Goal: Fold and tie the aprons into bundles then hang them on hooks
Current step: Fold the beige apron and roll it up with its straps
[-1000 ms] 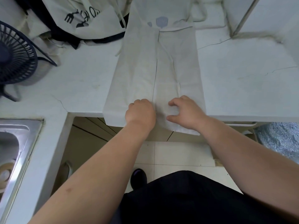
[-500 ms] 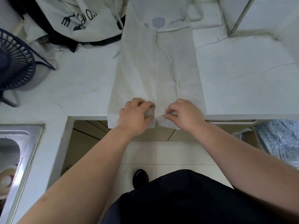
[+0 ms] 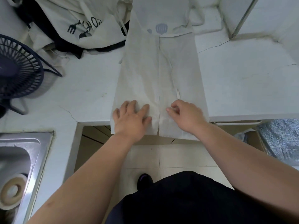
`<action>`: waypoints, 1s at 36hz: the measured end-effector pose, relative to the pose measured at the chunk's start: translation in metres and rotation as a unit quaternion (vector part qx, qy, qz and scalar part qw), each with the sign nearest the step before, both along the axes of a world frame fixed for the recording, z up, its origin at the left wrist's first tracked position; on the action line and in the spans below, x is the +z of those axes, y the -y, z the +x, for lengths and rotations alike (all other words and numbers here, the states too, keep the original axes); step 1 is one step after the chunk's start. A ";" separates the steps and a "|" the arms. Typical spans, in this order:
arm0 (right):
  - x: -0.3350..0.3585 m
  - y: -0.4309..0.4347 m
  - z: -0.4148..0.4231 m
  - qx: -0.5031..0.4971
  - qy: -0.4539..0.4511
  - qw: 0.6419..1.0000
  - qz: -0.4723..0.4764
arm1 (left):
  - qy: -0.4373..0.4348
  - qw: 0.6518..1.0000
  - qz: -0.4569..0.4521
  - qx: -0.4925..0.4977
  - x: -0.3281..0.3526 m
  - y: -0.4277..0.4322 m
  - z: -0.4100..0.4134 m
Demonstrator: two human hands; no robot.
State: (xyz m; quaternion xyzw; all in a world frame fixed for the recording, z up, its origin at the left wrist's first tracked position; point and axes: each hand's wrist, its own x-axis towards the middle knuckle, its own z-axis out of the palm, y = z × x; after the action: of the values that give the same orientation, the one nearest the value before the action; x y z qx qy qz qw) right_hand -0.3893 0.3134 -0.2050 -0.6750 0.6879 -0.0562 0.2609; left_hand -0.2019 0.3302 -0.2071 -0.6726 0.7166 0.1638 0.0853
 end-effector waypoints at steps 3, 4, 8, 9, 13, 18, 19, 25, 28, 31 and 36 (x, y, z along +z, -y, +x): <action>0.000 0.007 -0.003 -0.007 0.005 1.000 0.029 | 0.005 1.000 0.015 0.021 -0.006 0.000 0.010; 0.000 0.008 -0.003 -0.012 0.006 0.999 0.029 | 0.008 1.000 0.027 0.012 -0.006 0.000 0.012; 0.003 0.010 0.000 -0.041 0.015 0.998 0.036 | -0.017 0.999 0.047 0.002 0.006 0.006 0.018; 0.005 0.012 0.002 -0.046 0.008 0.998 0.043 | -0.026 0.999 0.040 0.007 0.011 0.011 0.021; 0.013 0.021 0.007 -0.087 -0.010 0.994 0.071 | -0.039 0.999 0.017 0.004 0.019 0.024 0.034; 0.019 0.032 0.007 -0.118 -0.009 0.989 0.089 | -0.073 0.995 0.073 -0.016 0.022 0.040 0.044; 0.021 0.035 0.007 -0.120 -0.006 0.989 0.091 | -0.086 0.994 0.069 -0.004 0.025 0.046 0.045; 0.042 0.071 0.000 -0.108 0.010 0.993 0.055 | -0.104 0.994 0.031 0.001 0.034 0.083 0.037; 0.050 0.095 -0.006 -0.100 0.026 0.994 0.032 | -0.133 0.991 0.021 0.006 0.036 0.106 0.028; 0.057 0.127 -0.015 -0.090 0.040 0.995 0.016 | -0.146 0.989 0.008 0.014 0.041 0.135 0.016; 0.064 0.192 -0.029 -0.063 0.050 0.997 -0.001 | -0.141 0.989 -0.027 0.028 0.048 0.191 0.001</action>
State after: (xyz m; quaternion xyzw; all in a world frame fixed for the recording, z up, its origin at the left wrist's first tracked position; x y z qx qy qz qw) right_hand -0.4186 0.1211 -0.1411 -0.6267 0.7153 -0.1073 0.2901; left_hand -0.2014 0.1396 -0.1592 -0.6647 0.7065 0.2398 -0.0394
